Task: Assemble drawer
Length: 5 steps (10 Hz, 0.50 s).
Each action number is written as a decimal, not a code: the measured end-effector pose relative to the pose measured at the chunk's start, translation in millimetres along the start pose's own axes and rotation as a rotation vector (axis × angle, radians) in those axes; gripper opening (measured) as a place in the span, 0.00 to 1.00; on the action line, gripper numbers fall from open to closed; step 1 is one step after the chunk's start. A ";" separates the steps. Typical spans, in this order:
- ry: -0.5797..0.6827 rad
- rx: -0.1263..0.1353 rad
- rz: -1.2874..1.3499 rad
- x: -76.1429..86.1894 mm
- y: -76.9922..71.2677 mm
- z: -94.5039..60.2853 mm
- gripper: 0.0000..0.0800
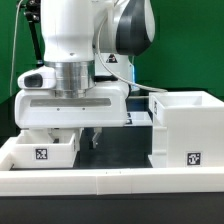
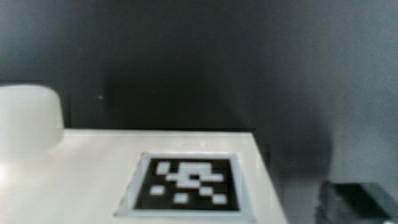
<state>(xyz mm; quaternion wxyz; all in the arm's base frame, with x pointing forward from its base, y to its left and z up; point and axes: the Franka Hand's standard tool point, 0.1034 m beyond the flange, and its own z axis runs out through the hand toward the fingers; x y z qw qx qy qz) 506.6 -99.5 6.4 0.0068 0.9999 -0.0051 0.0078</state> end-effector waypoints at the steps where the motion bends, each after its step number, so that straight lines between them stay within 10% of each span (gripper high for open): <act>1: 0.000 0.000 0.000 0.0 0.0 0.0 0.45; 5: -0.002 0.001 0.003 -0.5 0.0 0.1 0.05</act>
Offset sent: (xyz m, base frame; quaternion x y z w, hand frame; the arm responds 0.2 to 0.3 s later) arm 0.0000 0.0000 0.0000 0.0000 0.0000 0.0000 1.0000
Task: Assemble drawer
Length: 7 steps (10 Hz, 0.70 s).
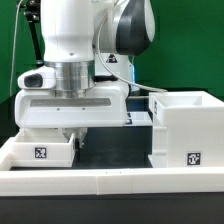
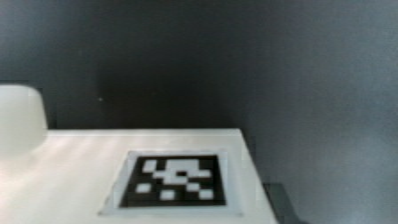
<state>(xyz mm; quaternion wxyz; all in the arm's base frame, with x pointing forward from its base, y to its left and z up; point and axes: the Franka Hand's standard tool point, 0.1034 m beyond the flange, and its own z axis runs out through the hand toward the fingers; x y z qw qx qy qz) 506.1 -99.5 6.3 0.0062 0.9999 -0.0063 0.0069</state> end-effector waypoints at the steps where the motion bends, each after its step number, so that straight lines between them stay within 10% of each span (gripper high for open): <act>1: 0.000 0.000 0.000 0.0 0.0 0.0 0.05; 7: 0.003 0.014 -0.025 3.5 -17.0 -16.4 0.05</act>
Offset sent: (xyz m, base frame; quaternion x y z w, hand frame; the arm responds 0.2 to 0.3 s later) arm 0.0000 0.0000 0.0000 0.0000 0.0000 0.0000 1.0000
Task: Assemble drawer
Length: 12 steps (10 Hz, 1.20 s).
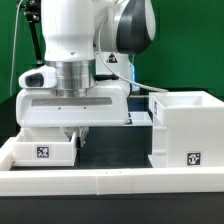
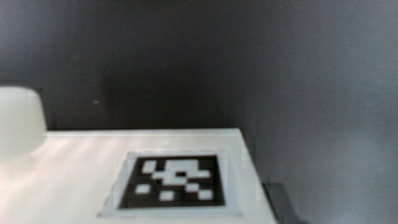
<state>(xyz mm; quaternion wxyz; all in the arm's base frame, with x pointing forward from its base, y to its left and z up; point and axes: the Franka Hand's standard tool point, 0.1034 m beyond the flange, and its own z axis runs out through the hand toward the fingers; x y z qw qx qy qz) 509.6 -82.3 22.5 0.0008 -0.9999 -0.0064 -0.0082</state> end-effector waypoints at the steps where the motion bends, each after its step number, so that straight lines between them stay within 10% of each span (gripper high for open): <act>1: 0.011 0.004 -0.053 0.9 -6.4 -9.0 0.05; 12: -0.020 -0.025 -0.880 -4.4 -5.4 -12.1 0.05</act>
Offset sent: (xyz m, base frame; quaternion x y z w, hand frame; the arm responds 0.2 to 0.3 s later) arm 0.0000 0.0000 0.0000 0.0000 0.0000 -0.0650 0.9979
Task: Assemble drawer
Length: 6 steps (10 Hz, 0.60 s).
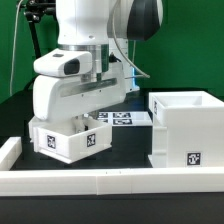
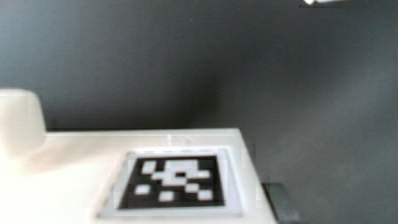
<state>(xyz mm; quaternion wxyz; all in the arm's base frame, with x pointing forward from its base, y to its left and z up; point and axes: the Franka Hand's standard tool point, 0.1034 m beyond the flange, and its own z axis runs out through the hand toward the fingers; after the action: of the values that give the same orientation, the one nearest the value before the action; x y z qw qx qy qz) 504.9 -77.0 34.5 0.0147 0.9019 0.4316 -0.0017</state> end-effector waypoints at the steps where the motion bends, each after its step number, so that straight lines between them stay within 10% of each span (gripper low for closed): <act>1: -0.005 0.000 -0.061 -1.6 0.0 0.7 0.05; 6: -0.034 -0.016 -0.522 -0.2 4.8 5.7 0.05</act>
Offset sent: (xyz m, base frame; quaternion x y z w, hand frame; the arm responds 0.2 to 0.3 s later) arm 0.0030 0.0107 -0.0160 -0.0057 0.0415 -0.2460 0.9684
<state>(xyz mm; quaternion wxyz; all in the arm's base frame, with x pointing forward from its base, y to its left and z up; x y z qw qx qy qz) 508.5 -80.4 28.9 0.0281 0.7598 0.6493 -0.0170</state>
